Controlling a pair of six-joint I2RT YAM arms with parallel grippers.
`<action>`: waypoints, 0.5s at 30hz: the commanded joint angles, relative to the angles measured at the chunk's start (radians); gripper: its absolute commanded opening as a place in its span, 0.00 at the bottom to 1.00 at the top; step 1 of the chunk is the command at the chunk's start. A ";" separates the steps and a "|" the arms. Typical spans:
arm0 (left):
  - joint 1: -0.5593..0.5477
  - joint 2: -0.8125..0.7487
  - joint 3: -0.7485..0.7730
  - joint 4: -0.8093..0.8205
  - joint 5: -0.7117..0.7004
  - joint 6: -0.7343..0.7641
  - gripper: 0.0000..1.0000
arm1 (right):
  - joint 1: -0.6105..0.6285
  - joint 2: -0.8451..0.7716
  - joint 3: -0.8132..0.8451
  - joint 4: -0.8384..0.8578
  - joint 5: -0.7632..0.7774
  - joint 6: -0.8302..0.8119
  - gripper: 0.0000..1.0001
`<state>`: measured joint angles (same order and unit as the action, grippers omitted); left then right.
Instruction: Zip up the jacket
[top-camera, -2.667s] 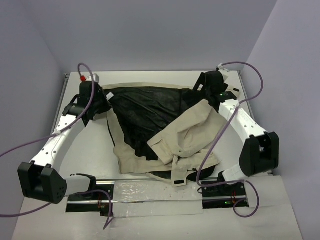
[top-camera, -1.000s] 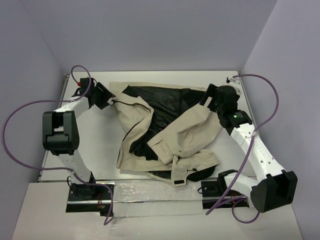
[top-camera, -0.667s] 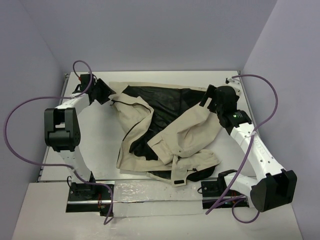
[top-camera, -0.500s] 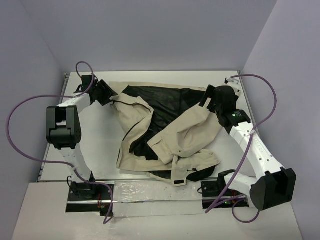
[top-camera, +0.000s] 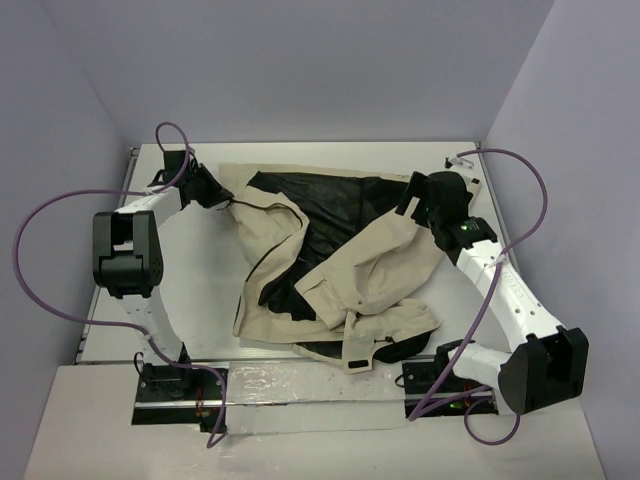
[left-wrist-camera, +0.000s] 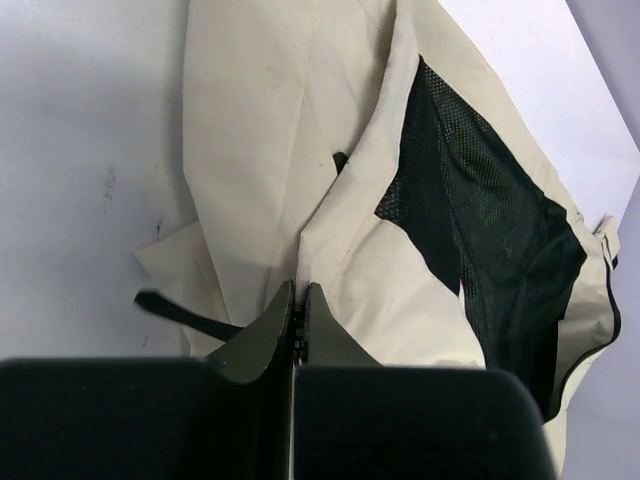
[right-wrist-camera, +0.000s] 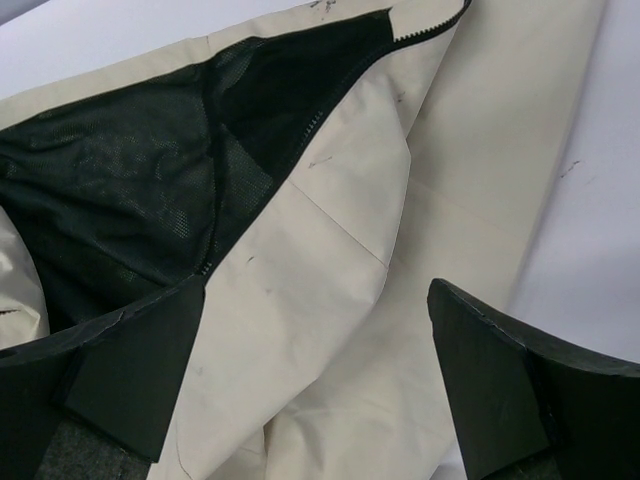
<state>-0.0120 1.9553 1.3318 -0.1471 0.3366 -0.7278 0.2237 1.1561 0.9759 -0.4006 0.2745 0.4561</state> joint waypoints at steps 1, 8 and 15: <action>-0.019 -0.077 0.055 -0.003 0.028 0.034 0.00 | 0.000 -0.025 -0.003 0.040 -0.007 0.018 1.00; -0.188 -0.103 0.248 -0.129 -0.067 0.046 0.00 | -0.002 -0.090 -0.014 0.039 0.013 0.029 1.00; -0.357 0.164 0.577 -0.108 -0.037 -0.067 0.50 | -0.001 -0.198 -0.083 0.047 -0.069 0.041 0.99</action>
<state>-0.3210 1.9705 1.7527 -0.2634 0.2640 -0.7377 0.2237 1.0120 0.9128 -0.3817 0.2414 0.4866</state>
